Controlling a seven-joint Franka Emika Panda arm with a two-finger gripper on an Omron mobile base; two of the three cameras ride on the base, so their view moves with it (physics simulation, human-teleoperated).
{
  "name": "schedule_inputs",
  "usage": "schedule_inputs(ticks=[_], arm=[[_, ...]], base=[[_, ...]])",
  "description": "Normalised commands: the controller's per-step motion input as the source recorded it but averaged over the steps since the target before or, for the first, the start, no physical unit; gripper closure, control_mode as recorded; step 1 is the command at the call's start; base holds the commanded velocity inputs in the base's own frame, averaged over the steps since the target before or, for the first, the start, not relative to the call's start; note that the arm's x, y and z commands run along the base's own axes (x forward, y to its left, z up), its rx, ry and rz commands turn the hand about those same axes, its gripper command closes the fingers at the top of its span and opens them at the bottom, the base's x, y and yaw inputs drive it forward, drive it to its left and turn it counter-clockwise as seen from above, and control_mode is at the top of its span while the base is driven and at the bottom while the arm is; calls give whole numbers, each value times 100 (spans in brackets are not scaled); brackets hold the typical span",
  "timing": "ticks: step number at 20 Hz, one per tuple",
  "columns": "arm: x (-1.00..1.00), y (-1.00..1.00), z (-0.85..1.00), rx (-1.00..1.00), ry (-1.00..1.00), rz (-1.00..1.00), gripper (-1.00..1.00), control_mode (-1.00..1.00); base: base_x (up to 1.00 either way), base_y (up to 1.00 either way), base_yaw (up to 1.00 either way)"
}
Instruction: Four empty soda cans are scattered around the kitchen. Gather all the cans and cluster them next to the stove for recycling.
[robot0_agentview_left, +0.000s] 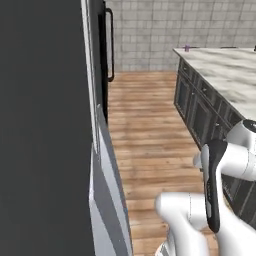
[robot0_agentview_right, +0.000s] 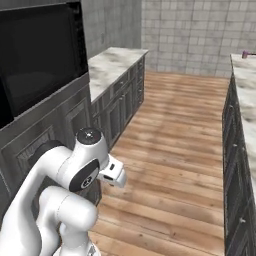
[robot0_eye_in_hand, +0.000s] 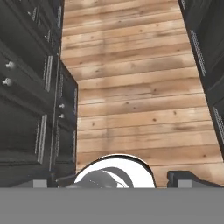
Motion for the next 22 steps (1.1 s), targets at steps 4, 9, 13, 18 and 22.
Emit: schedule_inputs(ticks=[4, 9, 13, 18, 22], arm=[[0, 0, 0, 0, 0, 0, -100, 100], [0, 0, 0, 0, 0, 0, -100, 100], [0, 0, 0, 0, 0, 0, -100, 100], [0, 0, 0, 0, 0, 0, -100, 100], [0, 0, 0, 0, 0, 0, -100, 100]], base=[[100, 0, -5], [99, 0, 0], [99, -2, 1], [96, -2, 4], [95, -7, 6]])
